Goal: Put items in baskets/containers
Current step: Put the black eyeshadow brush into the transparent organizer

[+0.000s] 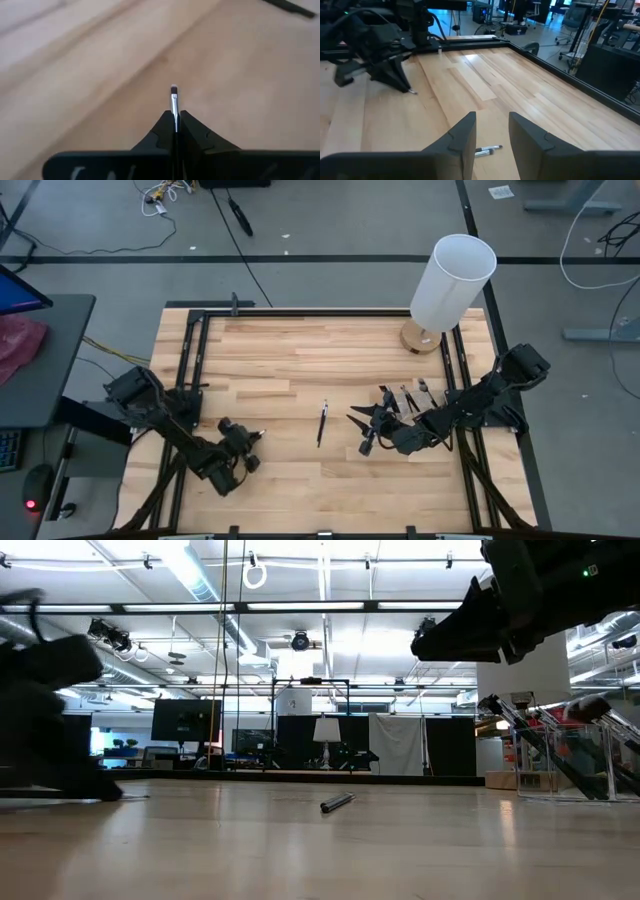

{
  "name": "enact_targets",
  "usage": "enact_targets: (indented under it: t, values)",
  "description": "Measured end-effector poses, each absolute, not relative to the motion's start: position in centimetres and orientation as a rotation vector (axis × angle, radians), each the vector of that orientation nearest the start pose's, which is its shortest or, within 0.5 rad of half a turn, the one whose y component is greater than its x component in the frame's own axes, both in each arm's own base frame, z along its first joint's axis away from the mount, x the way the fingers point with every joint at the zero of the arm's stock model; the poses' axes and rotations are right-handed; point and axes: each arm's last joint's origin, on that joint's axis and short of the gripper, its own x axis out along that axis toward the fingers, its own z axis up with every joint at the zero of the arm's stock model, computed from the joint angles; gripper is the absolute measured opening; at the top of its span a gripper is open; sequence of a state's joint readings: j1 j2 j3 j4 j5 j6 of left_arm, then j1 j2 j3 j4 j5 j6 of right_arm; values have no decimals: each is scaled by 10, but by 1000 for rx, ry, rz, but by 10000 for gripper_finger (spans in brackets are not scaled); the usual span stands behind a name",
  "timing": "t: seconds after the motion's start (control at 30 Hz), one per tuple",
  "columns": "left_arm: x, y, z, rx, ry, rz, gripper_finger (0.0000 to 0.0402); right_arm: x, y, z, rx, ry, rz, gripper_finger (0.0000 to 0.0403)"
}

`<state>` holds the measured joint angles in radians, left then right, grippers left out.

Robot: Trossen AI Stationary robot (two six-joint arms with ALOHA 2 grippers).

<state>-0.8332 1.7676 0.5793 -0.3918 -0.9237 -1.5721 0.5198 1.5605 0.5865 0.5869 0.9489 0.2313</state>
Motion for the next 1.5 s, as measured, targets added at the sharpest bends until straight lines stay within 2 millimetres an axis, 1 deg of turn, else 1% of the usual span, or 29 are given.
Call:
enact_targets:
  t: [0.13, 0.23, 0.33, 0.43, 0.53, 0.67, 0.8, 0.9, 1.0, 1.27, 1.4, 1.5]
  values:
    - [180, -133, 72, -158, 642, 731, 13, 257, 120, 167, -32, 235, -453, 116]
    - [197, -124, 73, -119, 646, 718, 13, 257, 120, 167, -32, 235, -453, 116]
    - [214, -115, 73, -97, 664, 646, 13, 257, 120, 167, -32, 235, -453, 116]
    - [225, -102, 71, -128, 612, 553, 12, 258, 120, 167, -30, 232, -453, 116]
    - [227, -85, 70, -197, 555, 437, 12, 258, 120, 168, -21, 225, -452, 116]
    - [221, -67, 71, -249, 480, 281, 12, 258, 121, 168, 15, 218, -445, 116]
    - [221, -56, 81, -277, 357, 200, 12, 258, 122, 168, 37, 223, -406, 116]
    - [227, -53, 90, -274, 288, 148, 12, 259, 123, 169, 52, 225, -362, 116]
    - [237, -53, 98, -275, 235, 92, 12, 261, 125, 172, 85, 208, -302, 116]
    - [277, -63, 130, -271, 102, -97, 13, 262, 128, 174, 123, 198, -202, 118]
    - [293, -69, 146, -248, 35, -167, 13, 263, 129, 177, 183, 173, -180, 138]
    - [301, -71, 156, -217, -7, -175, 14, 263, 130, 176, 243, 170, -181, 160]
